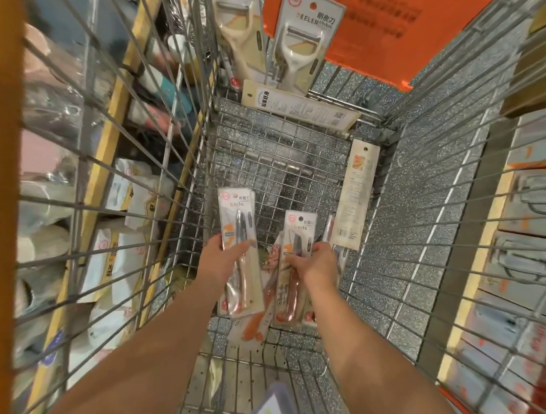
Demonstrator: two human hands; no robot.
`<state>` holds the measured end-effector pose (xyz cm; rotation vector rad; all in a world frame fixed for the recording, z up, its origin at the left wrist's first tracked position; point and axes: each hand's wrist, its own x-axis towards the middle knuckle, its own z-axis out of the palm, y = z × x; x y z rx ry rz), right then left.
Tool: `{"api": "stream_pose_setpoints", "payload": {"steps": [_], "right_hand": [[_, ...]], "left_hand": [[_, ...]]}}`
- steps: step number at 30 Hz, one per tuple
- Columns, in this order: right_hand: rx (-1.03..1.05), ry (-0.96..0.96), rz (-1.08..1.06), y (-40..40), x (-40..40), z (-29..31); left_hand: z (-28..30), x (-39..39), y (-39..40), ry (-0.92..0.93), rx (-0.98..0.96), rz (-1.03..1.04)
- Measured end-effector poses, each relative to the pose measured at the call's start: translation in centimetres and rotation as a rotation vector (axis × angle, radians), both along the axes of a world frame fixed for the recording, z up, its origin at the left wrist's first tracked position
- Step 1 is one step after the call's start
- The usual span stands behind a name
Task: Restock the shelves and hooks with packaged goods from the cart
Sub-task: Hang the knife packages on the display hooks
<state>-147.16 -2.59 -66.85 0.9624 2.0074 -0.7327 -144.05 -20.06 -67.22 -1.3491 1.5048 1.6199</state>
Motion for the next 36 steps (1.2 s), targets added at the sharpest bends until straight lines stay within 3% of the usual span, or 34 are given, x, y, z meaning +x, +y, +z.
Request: {"api": "stream_pose_setpoints", "payload": {"steps": [5,9,19,26,29,33,36], "right_hand": [[-0.110,0.128,-0.030,1.6,-1.4,1.4],[-0.361,0.283,-0.096,2.2,-2.2,2.4],[-0.701,0.056,-0.199,1.1,-2.3,2.9],[-0.490,0.073,-0.224,-2.9,-0.5,0.9],[-0.448,0.079,-0.274,-3.8,0.0,0.4],[-0.401,0.079,-0.589,-3.1,1.1,0.0],[-0.236,0.130,-0.556,-1.9,3.0,0.0]], "left_hand": [[0.4,-0.4,0.4,0.024,0.027,-0.077],[0.6,-1.0,0.2,0.060,0.019,-0.115],[1.1,-1.8,0.1,0.105,0.087,-0.151],[1.6,-1.7,0.4,0.124,0.229,-0.192],[1.0,-1.0,0.2,0.057,0.178,-0.177],[0.9,-1.1,-0.3,0.036,0.067,-0.039],[0.7,-1.8,-1.2,0.062,-0.076,0.050]]}}
